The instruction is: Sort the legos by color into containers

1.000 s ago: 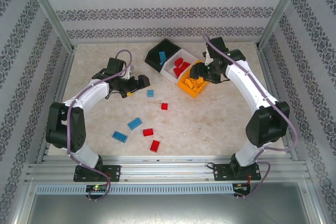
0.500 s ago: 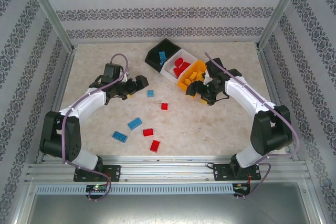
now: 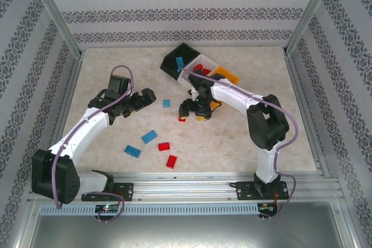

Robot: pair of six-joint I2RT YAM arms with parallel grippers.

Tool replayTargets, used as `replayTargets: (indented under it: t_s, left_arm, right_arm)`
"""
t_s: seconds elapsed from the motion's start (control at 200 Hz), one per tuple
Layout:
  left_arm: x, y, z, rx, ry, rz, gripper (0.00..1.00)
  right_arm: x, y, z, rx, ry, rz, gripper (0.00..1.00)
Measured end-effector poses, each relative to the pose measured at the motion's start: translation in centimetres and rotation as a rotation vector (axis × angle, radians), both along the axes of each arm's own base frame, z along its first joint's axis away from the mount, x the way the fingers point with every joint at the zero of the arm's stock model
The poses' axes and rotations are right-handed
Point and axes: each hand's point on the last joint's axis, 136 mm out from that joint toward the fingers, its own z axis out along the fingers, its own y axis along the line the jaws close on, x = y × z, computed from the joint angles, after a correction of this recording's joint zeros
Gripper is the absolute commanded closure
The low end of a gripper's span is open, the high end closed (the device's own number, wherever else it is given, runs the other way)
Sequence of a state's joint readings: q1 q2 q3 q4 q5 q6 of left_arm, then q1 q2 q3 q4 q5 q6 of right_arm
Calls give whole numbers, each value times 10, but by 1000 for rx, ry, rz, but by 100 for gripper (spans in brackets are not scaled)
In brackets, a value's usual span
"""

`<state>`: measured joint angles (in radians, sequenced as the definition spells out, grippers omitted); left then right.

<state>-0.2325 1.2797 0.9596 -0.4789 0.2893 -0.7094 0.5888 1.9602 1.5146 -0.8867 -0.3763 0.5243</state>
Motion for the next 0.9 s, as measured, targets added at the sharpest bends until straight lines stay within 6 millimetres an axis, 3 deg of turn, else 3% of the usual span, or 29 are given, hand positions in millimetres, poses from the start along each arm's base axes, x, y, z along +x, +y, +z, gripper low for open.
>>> replayTargets:
  t_s: [0.325, 0.51, 0.899]
  left_arm:
    - [-3, 17, -3, 72, 30, -38, 0]
    - [-26, 18, -8, 60, 40, -49, 0]
    - [-41, 25, 7, 61, 32, -8, 0]
  right_arm:
    - [3, 20, -18, -168, -10, -14, 27]
    - [1, 36, -28, -223, -24, 5, 31]
    - [7, 26, -35, -305, -57, 23, 41]
